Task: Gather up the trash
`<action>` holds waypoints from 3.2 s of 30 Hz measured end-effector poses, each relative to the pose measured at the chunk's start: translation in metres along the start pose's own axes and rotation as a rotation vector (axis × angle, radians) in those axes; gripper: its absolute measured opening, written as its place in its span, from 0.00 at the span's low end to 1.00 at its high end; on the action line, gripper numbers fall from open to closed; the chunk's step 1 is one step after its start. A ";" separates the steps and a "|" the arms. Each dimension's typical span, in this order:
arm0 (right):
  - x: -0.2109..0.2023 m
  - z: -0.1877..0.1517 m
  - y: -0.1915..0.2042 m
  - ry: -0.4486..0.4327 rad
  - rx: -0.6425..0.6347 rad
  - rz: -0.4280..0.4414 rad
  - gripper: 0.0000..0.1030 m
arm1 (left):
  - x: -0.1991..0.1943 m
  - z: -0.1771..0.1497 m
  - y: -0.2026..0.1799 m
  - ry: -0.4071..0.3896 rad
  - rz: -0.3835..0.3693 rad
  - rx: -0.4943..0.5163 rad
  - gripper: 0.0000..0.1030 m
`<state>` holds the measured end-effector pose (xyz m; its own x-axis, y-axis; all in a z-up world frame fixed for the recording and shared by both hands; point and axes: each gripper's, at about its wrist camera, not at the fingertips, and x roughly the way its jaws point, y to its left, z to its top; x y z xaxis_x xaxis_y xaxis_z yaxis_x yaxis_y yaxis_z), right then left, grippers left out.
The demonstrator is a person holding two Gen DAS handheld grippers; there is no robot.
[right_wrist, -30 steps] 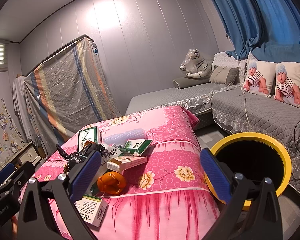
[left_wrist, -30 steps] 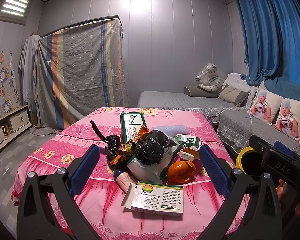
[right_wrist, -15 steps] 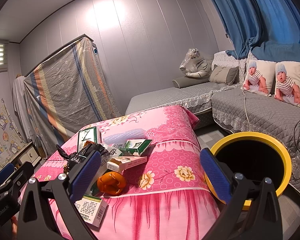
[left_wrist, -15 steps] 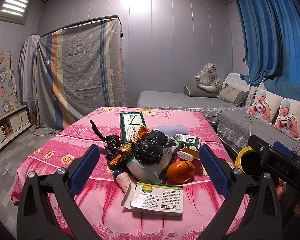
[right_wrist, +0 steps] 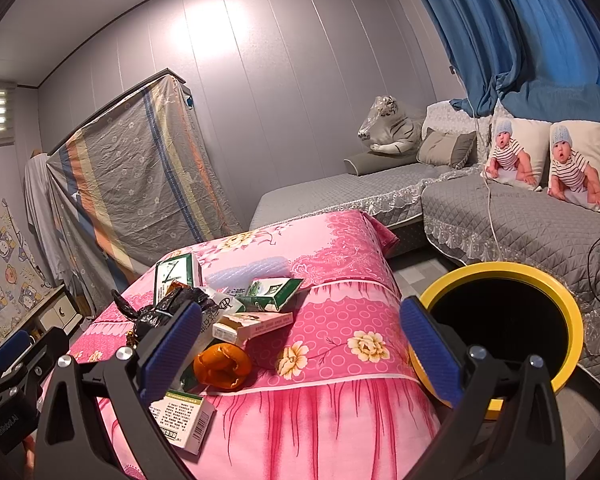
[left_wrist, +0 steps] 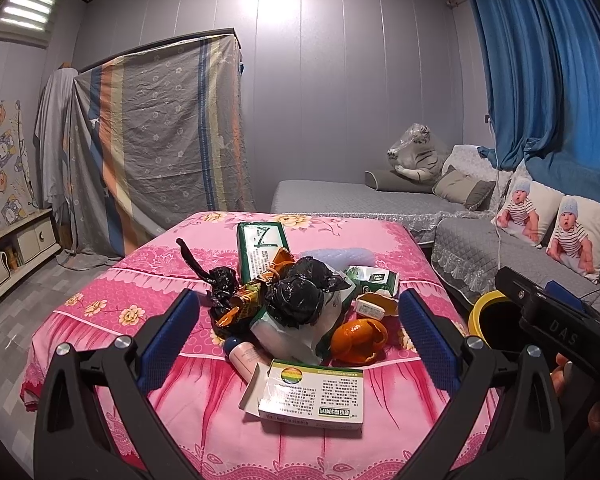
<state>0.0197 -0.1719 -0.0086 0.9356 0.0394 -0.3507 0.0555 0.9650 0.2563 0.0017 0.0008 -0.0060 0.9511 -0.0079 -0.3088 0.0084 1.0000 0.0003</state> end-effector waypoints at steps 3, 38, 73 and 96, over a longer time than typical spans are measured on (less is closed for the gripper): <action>0.001 -0.001 0.000 0.002 0.001 -0.005 0.93 | -0.001 -0.001 0.000 0.002 -0.026 -0.003 0.92; 0.163 -0.034 0.194 0.442 -0.589 0.436 0.72 | 0.068 -0.031 0.207 0.297 0.058 -0.318 0.92; 0.098 0.022 0.090 0.406 -0.212 0.727 0.39 | 0.290 0.015 0.205 0.429 0.108 -0.161 0.92; 0.096 0.021 0.080 0.411 -0.157 0.705 0.40 | 0.252 0.022 0.208 0.331 -0.030 -0.224 0.01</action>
<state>0.1210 -0.0967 -0.0032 0.5294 0.7104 -0.4637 -0.5740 0.7024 0.4208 0.2503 0.2065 -0.0630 0.8004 -0.0720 -0.5952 -0.0677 0.9756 -0.2090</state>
